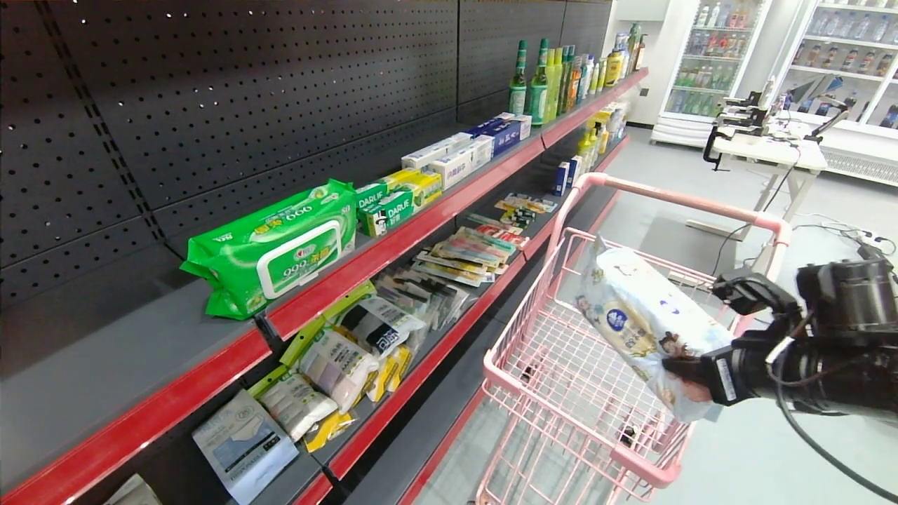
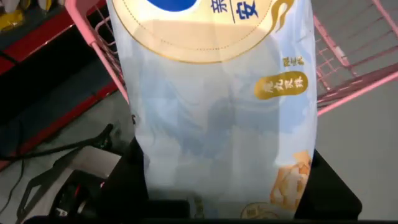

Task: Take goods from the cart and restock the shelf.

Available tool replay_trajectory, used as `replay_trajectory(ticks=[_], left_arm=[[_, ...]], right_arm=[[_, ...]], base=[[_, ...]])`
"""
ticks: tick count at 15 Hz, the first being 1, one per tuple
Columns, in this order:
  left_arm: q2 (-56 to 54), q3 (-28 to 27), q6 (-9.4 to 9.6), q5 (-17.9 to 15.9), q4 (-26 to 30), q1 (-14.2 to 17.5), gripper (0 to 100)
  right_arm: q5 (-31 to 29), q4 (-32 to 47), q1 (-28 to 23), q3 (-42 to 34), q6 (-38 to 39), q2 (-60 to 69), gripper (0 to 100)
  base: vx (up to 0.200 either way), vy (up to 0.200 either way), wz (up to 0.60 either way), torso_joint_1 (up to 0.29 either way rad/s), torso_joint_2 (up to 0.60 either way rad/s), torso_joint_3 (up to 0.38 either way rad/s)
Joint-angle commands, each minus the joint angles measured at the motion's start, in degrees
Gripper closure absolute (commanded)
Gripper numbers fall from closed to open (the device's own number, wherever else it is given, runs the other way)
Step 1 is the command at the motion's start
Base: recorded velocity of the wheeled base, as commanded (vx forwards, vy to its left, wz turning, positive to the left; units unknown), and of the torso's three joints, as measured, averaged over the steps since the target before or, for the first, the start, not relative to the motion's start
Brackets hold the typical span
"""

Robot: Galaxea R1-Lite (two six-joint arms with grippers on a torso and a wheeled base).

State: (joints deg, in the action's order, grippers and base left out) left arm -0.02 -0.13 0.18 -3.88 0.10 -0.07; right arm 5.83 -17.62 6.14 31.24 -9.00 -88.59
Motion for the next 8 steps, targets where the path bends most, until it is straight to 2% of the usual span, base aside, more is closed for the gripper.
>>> replay_trajectory(ticks=[1, 3, 8], left_arm=[[0.02, -0.04, -0.01, 0.01, -0.01, -0.01, 0], [0.02, 0.05, -0.09, 0.01, -0.01, -0.01, 0], [0.02, 0.05, -0.01, 0.01, -0.01, -0.01, 0]], right_arm=[[-3.63, 2.32, -0.78, -2.42, 0.03, 15.11, 100], [-6.35, 2.59, -0.69, -2.59, -1.29, 19.51, 100], [-6.18, 3.55, -5.35, -8.57, -3.22, 27.15, 100]], base=[[0.000, 0.000, 0.00, 0.000, 0.00, 0.000], [0.000, 0.000, 0.00, 0.000, 0.00, 0.000], [0.000, 0.000, 0.00, 0.000, 0.00, 0.000]])
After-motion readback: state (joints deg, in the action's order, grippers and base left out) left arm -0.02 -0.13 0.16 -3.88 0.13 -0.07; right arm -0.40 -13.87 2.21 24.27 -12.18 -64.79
